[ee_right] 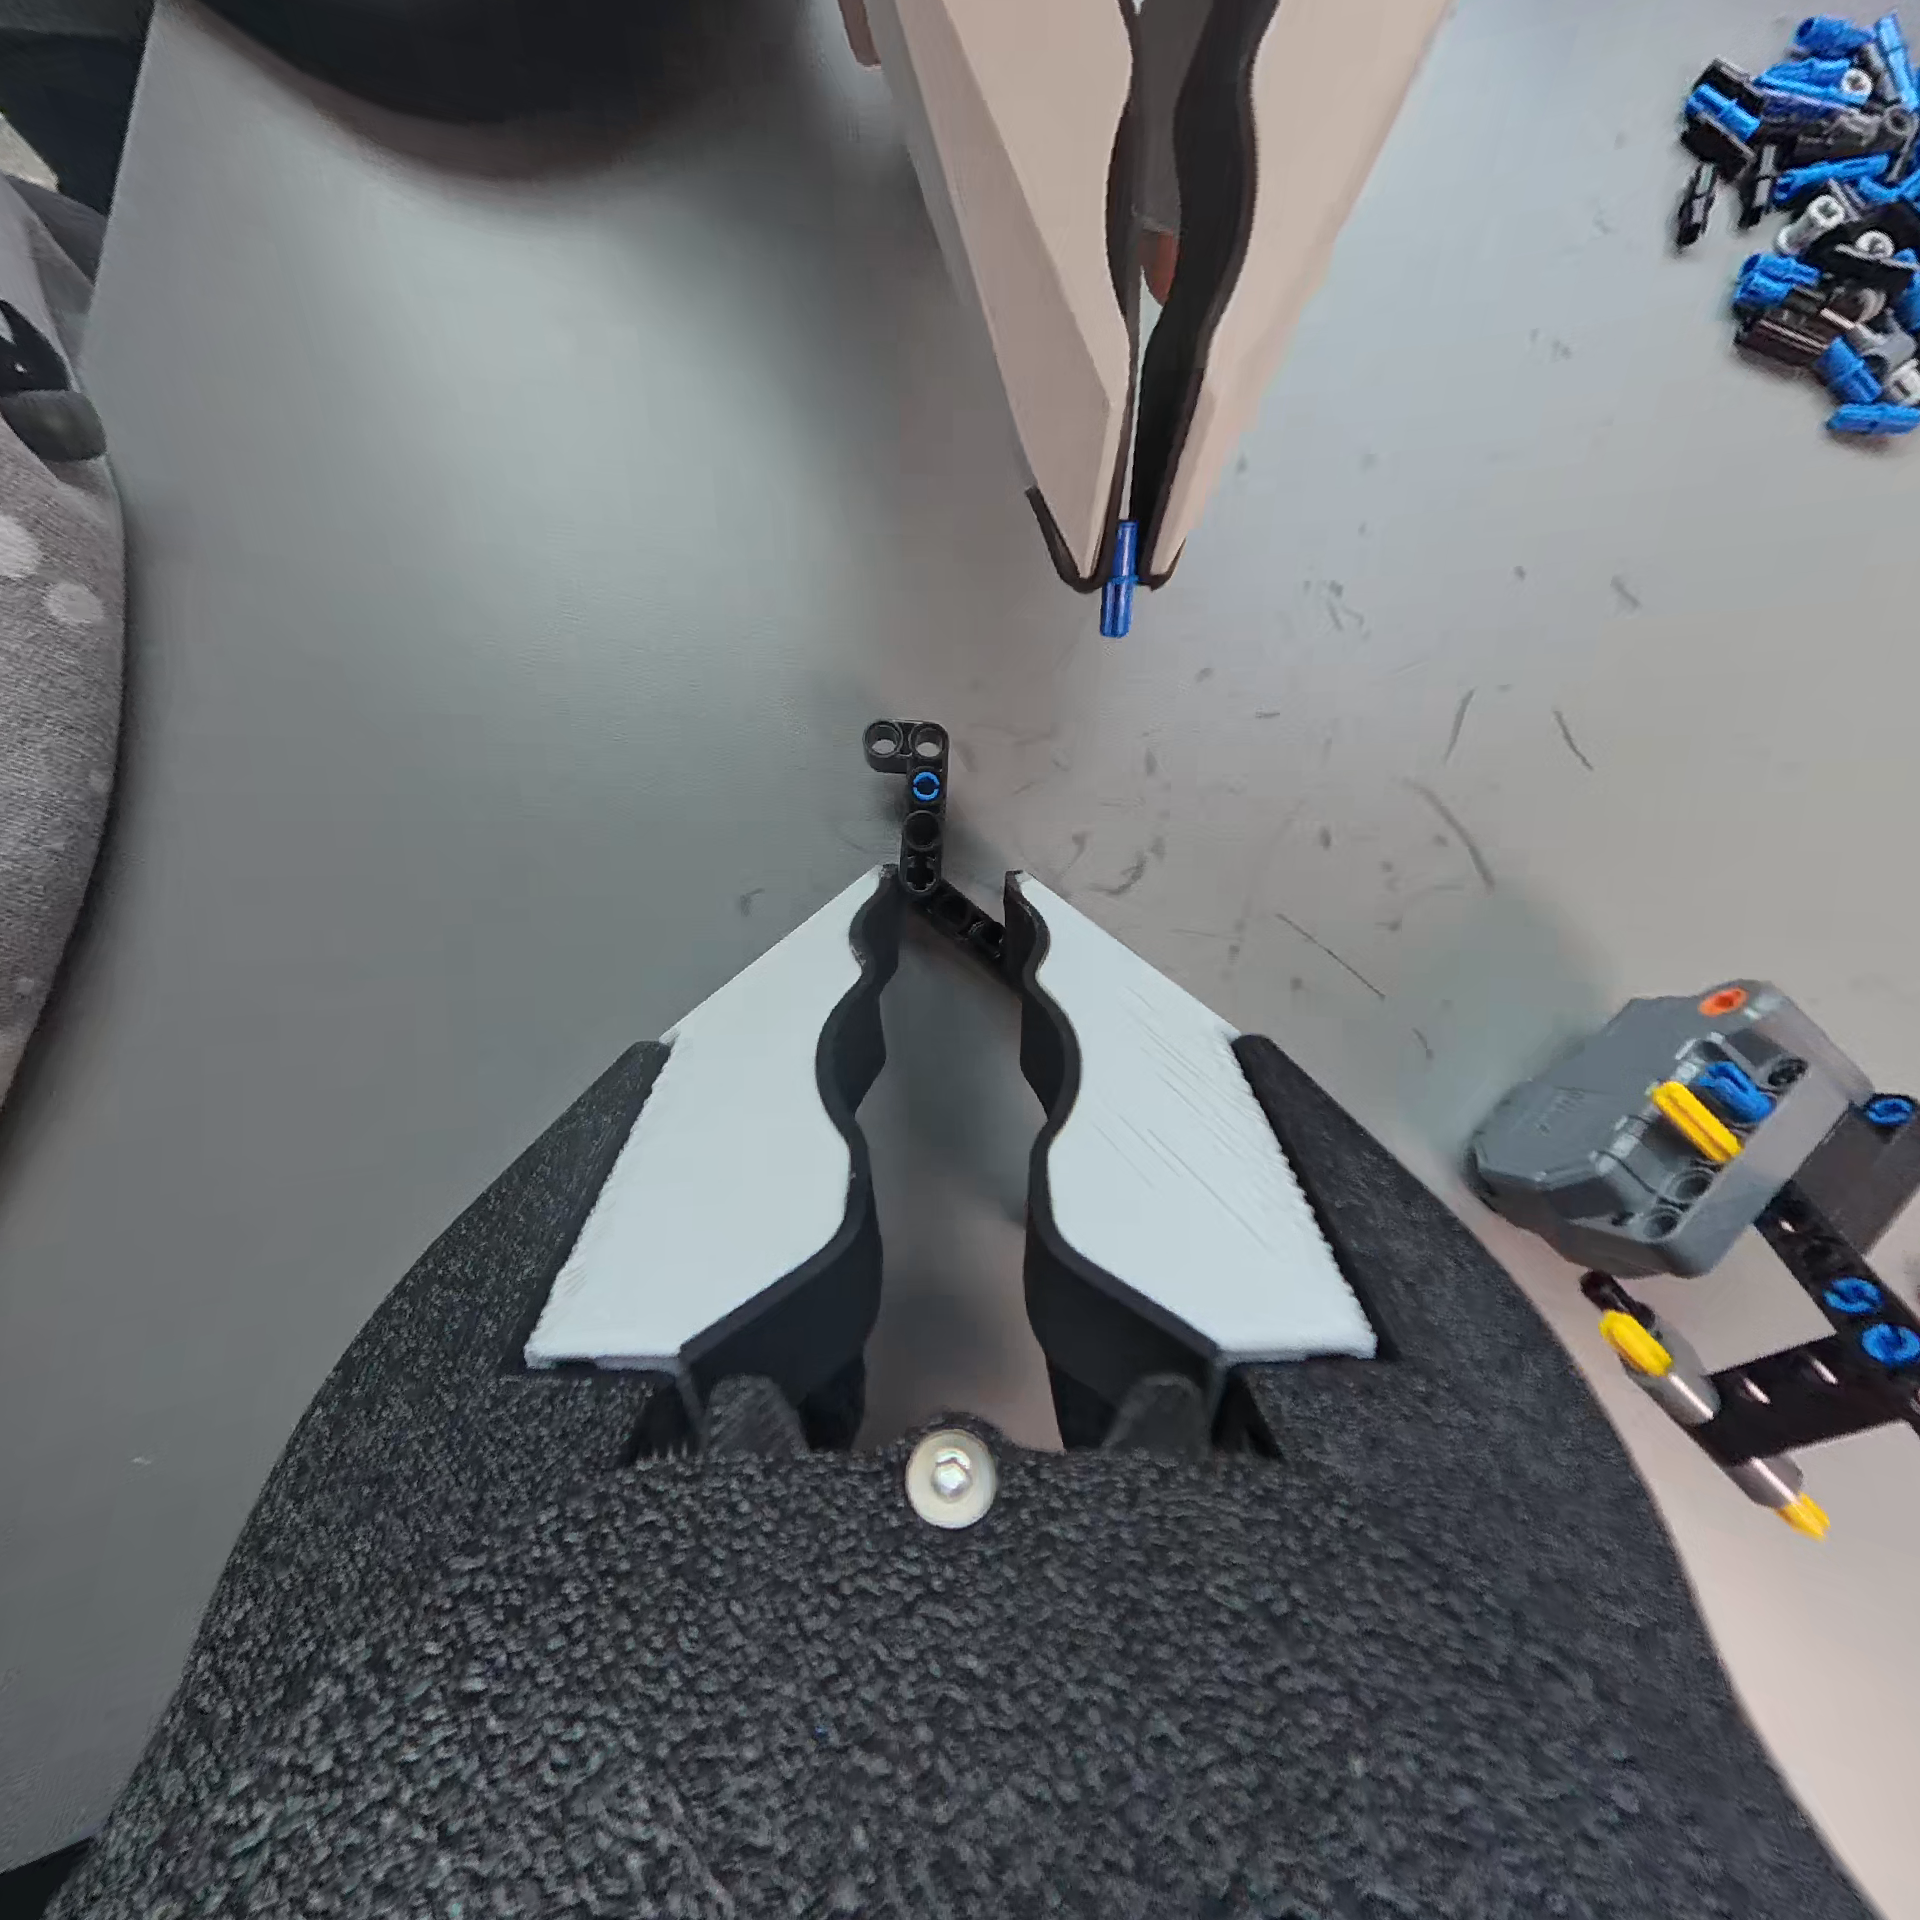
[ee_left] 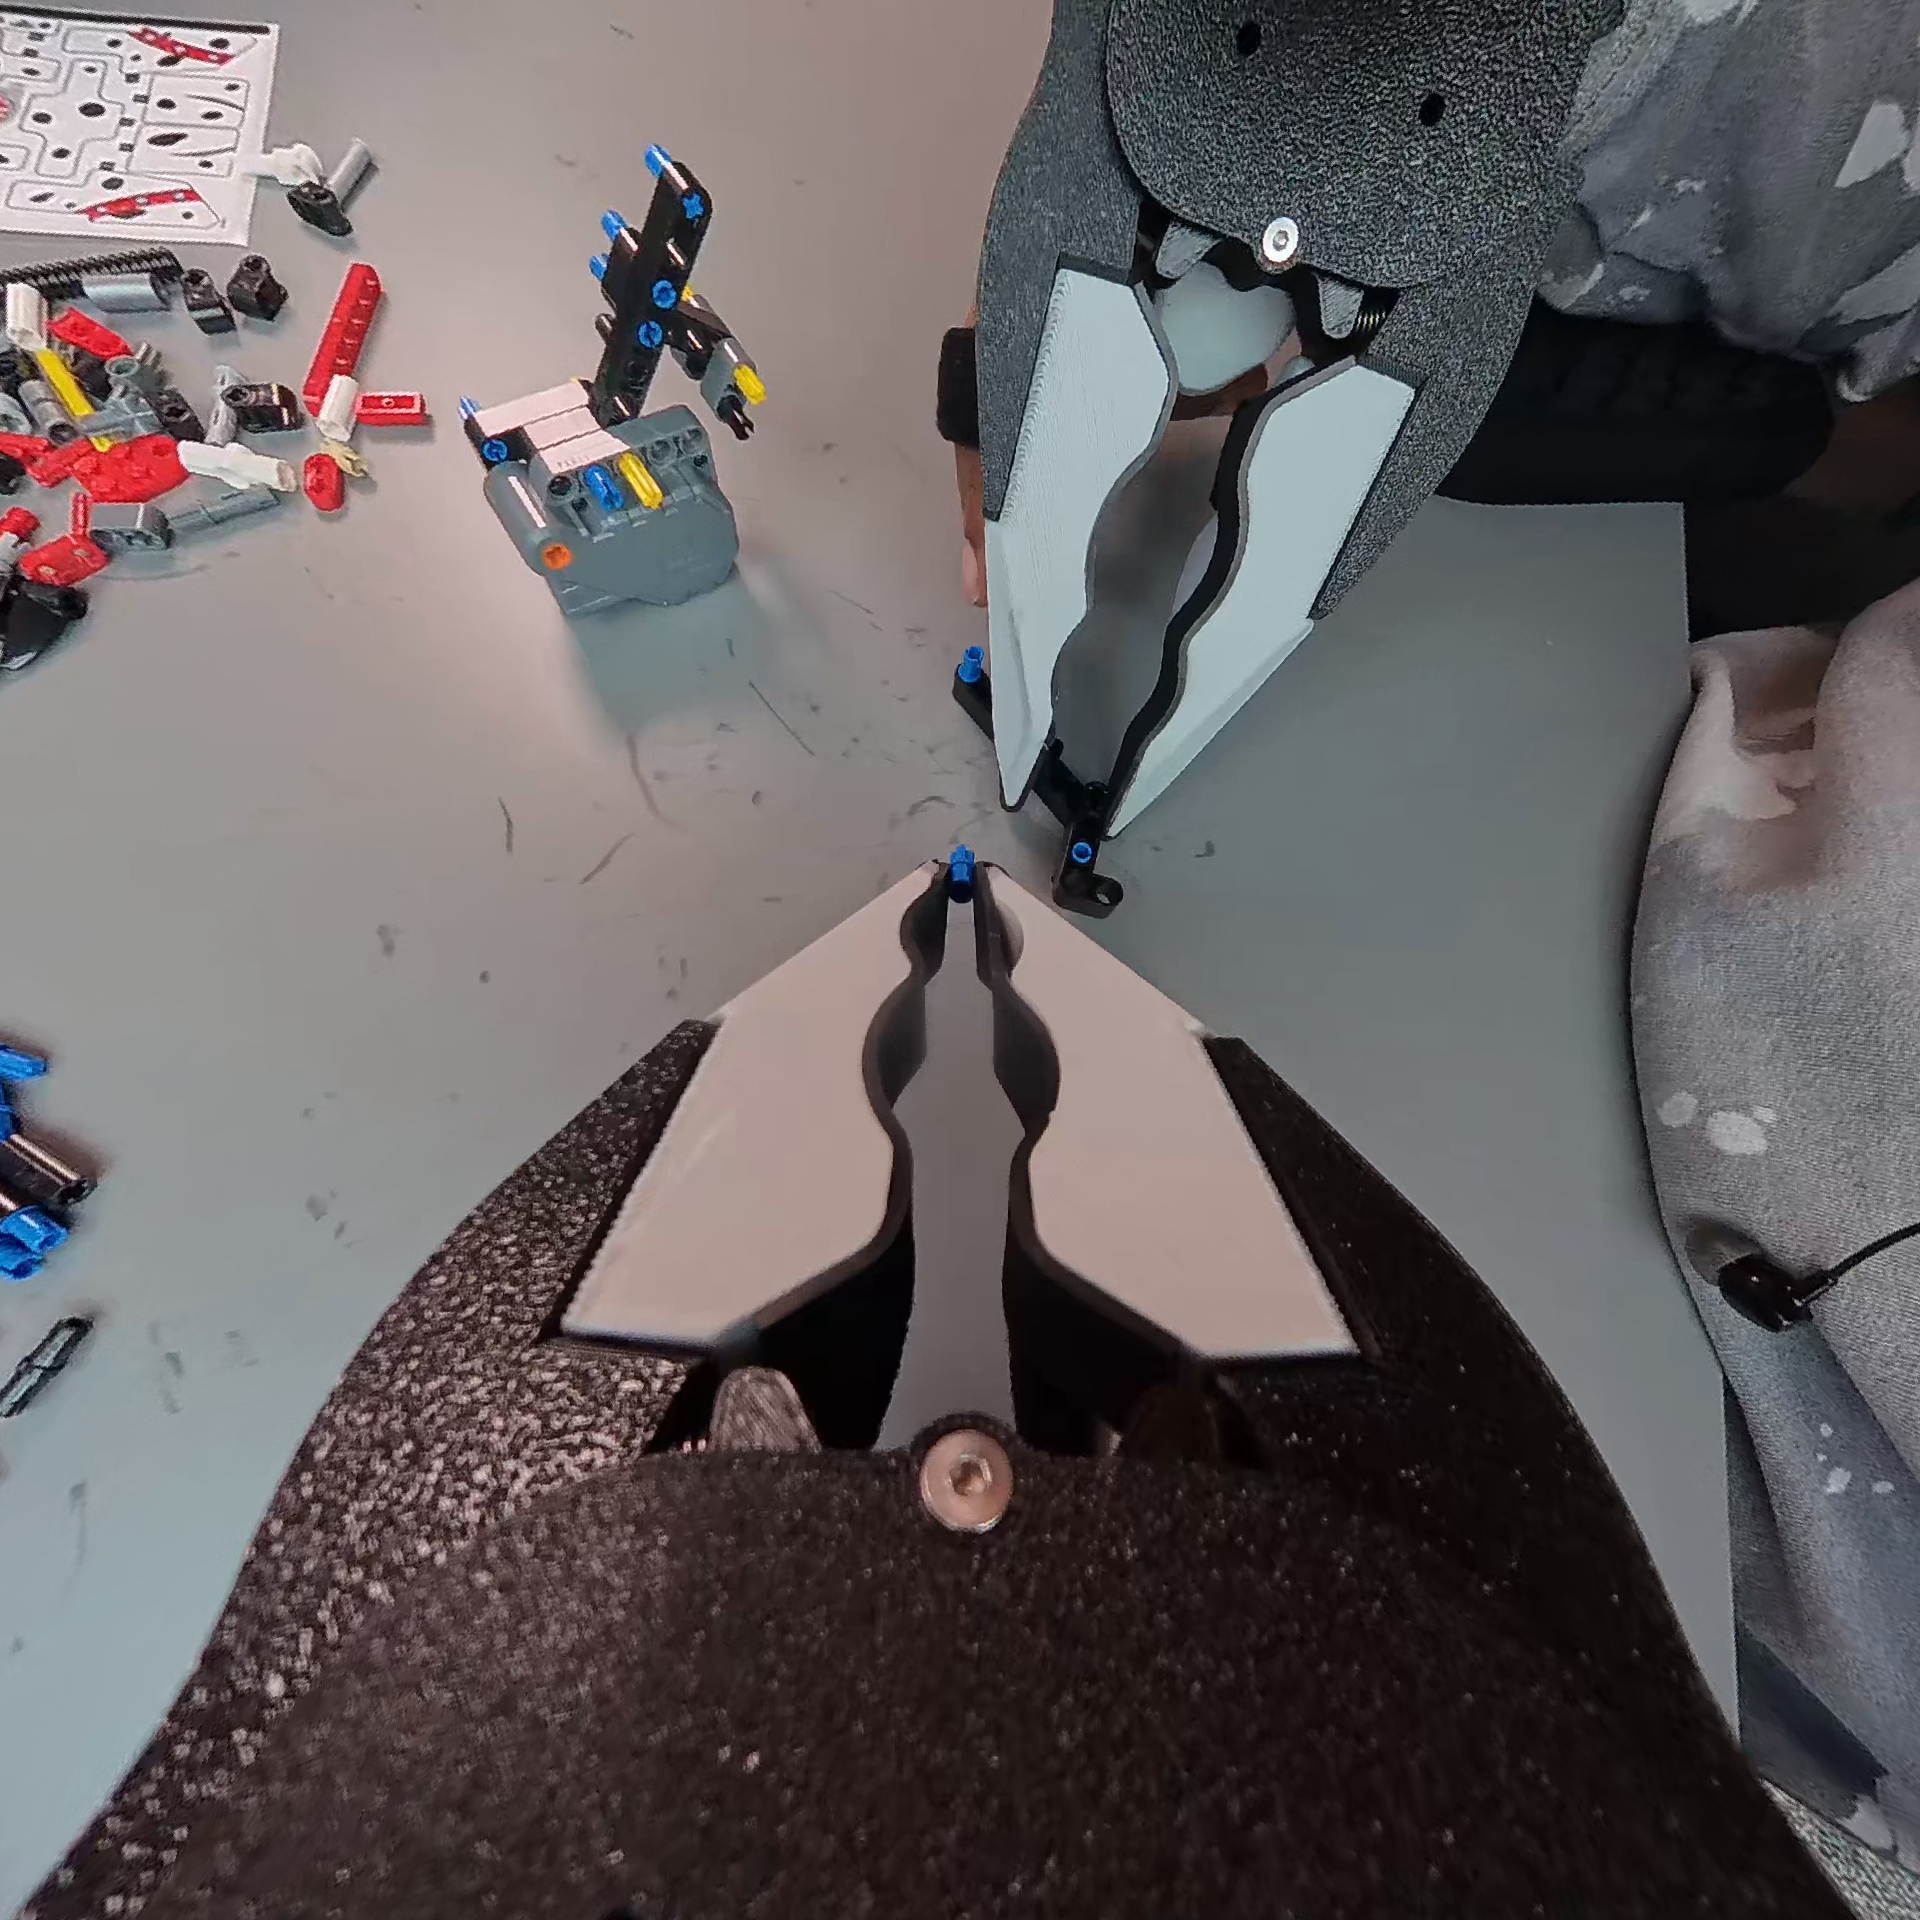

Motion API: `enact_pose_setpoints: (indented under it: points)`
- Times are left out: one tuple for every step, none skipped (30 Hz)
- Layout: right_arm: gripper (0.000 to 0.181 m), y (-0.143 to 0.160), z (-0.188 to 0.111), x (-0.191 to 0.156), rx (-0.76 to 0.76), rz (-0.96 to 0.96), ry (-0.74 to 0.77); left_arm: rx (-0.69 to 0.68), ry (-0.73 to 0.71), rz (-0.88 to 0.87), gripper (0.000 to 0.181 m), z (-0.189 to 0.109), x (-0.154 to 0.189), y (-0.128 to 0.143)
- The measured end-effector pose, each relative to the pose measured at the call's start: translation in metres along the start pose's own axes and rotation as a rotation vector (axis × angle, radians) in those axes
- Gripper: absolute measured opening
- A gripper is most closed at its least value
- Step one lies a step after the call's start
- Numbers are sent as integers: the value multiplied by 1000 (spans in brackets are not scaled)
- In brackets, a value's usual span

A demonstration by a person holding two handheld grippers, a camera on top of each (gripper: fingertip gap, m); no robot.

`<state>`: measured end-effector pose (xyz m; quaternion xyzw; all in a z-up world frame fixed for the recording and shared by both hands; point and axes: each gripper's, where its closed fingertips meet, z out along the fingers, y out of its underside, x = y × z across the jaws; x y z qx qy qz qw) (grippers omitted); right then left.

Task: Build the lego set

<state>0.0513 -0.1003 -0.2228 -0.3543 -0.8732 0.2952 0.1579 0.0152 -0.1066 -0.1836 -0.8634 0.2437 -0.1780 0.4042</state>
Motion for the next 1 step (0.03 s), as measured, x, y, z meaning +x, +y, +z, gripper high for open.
enact_pose_setpoints:
  points:
    - [20, 1, -1, 1, -2, 14, 10, 0, -3, -5, 4, -1, -1, 0]
